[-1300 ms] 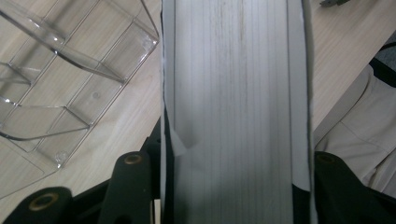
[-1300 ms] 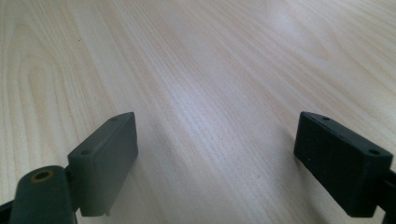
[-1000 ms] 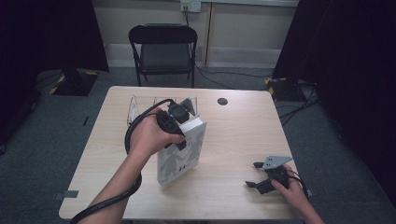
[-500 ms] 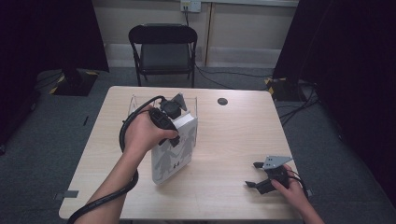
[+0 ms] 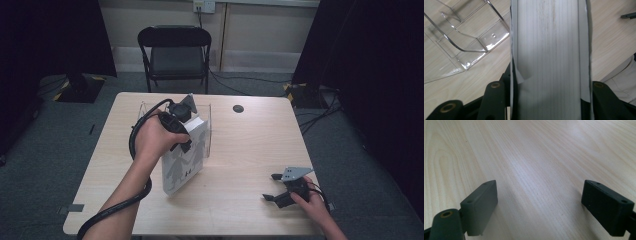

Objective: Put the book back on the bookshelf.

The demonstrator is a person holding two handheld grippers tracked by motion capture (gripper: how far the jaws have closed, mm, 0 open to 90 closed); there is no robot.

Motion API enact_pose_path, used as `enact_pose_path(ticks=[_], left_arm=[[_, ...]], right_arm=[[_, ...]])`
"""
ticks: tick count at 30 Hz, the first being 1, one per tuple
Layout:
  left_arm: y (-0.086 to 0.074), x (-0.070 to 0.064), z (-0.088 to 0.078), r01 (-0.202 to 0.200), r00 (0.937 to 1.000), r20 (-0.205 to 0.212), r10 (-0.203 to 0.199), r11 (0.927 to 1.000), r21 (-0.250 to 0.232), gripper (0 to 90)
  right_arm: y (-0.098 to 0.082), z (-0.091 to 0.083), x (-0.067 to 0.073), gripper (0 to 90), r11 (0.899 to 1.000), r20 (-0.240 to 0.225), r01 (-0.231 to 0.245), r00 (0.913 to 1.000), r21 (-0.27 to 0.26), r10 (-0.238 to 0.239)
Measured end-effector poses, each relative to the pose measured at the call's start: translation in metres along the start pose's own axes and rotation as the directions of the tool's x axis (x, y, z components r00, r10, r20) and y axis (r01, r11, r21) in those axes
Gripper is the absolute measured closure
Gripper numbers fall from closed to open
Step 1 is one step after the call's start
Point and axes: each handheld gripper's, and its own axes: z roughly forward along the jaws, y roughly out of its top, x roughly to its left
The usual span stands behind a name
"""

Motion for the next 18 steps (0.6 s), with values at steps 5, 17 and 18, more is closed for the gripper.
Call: enact_pose_path(ticks=[5,17,18], left_arm=[[0.004,0.001,0.001,0.051,0.9987,-0.001,-0.051,0.9987,-0.008,53.6],[0.014,0.004,0.001,0.092,0.9955,-0.02,-0.092,0.9957,-0.012,53.6],[0.015,0.004,0.0,0.097,0.995,-0.024,-0.097,0.9952,-0.013,53.6]], right_arm=[[0.0,0.0,0.0,13.0,1.0,0.0,0.0,1.0,0.0,0.0],[0.0,0.0,0.0,13.0,1.0,0.0,0.0,1.0,0.0,0.0],[0.0,0.0,0.0,13.0,1.0,0.0,0.0,1.0,0.0,0.0]])
